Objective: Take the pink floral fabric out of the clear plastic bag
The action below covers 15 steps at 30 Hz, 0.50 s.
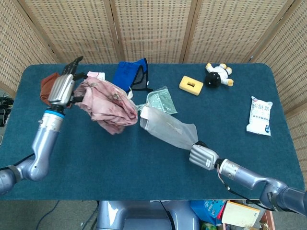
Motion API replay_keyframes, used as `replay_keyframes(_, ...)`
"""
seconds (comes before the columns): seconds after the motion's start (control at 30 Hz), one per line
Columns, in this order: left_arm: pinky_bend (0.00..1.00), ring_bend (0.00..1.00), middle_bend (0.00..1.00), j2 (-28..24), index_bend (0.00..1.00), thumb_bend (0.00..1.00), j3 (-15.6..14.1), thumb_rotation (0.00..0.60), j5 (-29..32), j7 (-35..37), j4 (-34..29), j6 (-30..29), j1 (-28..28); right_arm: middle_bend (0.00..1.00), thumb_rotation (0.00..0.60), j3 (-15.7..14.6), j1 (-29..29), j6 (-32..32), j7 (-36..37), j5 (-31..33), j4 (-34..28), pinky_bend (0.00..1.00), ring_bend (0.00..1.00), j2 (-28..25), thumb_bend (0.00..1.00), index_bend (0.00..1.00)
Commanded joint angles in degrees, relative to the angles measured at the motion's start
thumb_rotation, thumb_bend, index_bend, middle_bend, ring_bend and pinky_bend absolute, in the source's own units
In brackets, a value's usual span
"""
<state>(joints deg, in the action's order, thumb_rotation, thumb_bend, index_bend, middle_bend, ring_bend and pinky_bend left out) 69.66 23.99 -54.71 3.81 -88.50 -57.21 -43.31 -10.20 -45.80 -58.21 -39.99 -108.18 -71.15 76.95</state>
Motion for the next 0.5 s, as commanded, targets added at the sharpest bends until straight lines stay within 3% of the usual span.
replay_keyframes(0.03, 0.0, 0.0, 0.0, -2.94, 0.76, 0.67, -0.99, 0.6, -2.91, 3.73, 0.73, -0.4, 3.09, 0.91, 0.6, 0.75, 0.99, 0.06, -2.34, 0.77, -2.5, 1.0, 0.93, -1.93, 1.0, 0.81)
replay_keyframes(0.33, 0.0, 0.0, 0.0, -4.48, 0.76, 0.67, -3.69, 0.6, -7.46, 9.71, 2.75, -0.91, 6.98, 0.91, 0.6, 2.35, 2.49, 0.88, -5.74, 2.31, -4.5, 1.0, 0.93, -3.59, 1.0, 0.81)
replay_keyframes(0.43, 0.0, 0.0, 0.0, -5.03, 0.75, 0.67, -5.57, 0.6, -8.86, 9.13, 2.56, -0.16, 7.79, 0.85, 0.6, 2.92, 3.51, -0.13, -6.45, 2.71, -4.21, 1.0, 0.93, -4.07, 1.0, 0.76)
replay_keyframes(0.47, 0.0, 0.0, 0.0, -5.43, 0.68, 0.67, -6.41, 0.6, -9.67, 8.94, 2.23, 0.33, 8.05, 0.8, 0.6, 3.22, 4.08, -1.14, -6.71, 2.75, -4.0, 1.0, 0.92, -4.37, 0.96, 0.69)
replay_keyframes(0.5, 0.0, 0.0, 0.0, -5.83, 0.51, 0.66, -6.93, 0.6, -10.22, 9.02, 1.9, 0.65, 8.29, 0.71, 0.6, 3.51, 4.75, -1.98, -6.95, 3.13, -3.94, 0.95, 0.87, -4.6, 0.82, 0.56)
